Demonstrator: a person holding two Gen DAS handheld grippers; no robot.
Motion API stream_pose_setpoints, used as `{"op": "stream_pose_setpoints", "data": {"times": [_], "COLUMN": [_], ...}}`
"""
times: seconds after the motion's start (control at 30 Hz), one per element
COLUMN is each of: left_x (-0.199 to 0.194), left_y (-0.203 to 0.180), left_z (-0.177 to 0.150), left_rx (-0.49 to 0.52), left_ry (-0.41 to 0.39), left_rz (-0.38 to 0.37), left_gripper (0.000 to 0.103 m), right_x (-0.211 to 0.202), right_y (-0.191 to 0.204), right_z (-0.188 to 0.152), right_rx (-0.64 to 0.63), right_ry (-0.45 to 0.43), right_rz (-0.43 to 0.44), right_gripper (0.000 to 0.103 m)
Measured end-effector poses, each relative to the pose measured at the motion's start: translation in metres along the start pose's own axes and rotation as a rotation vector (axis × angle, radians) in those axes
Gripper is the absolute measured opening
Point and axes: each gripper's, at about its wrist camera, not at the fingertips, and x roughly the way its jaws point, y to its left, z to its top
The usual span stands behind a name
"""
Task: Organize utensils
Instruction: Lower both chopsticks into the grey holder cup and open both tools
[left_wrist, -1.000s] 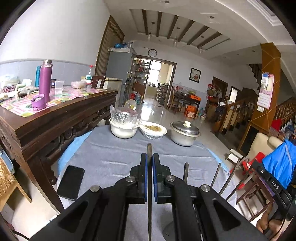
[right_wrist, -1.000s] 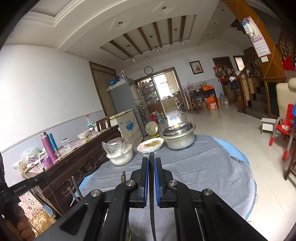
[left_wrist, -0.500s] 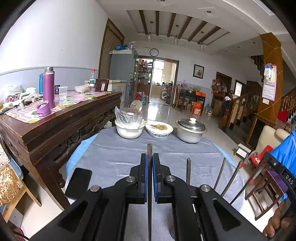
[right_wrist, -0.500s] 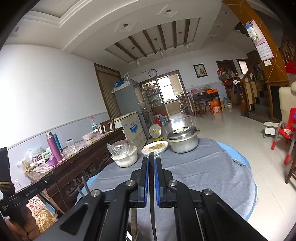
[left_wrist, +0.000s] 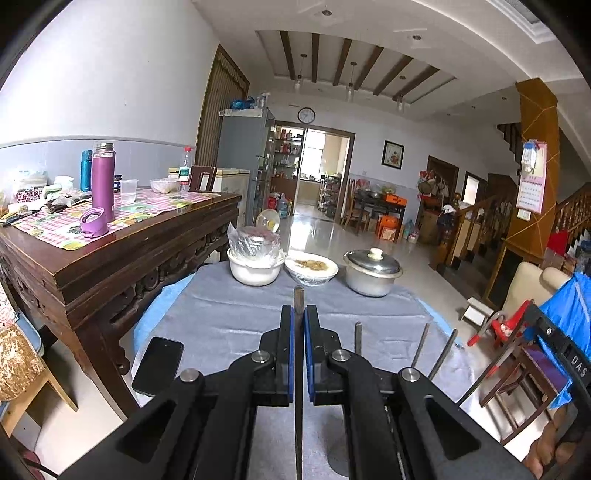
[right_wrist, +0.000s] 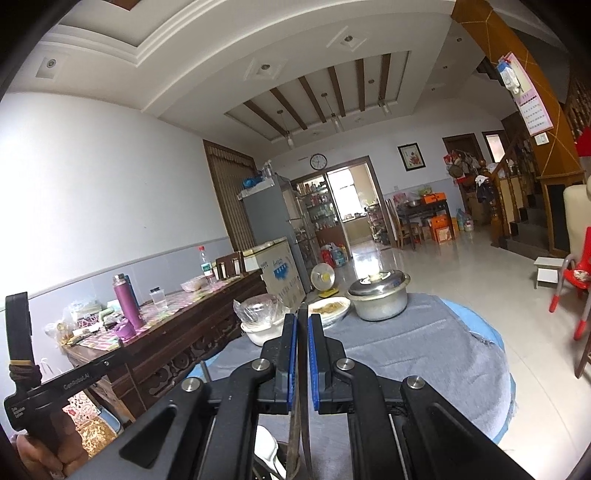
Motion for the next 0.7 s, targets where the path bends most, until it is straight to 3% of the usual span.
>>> {"op": "stream_pose_setpoints", "data": {"times": [0.43,0.7], "left_x": [-0.034,-0.024], "left_y": [-0.012,-0.033], "left_z": [0.029,0.046], "left_rx": [-0.050,-0.042], "left_ry": [-0.090,-0.134], "left_rz": [-0.118,-0.169], "left_gripper": [0.005,0.005], "right_x": [-0.025,-0.017], "right_y": [0.028,0.041], "right_z": [0.018,0.020], "right_rx": [-0.039,-0.044], "right_ry": [-0.095,-0.118], "right_rz": [0.058,0.093], "right_gripper": [0.007,0.007]}}
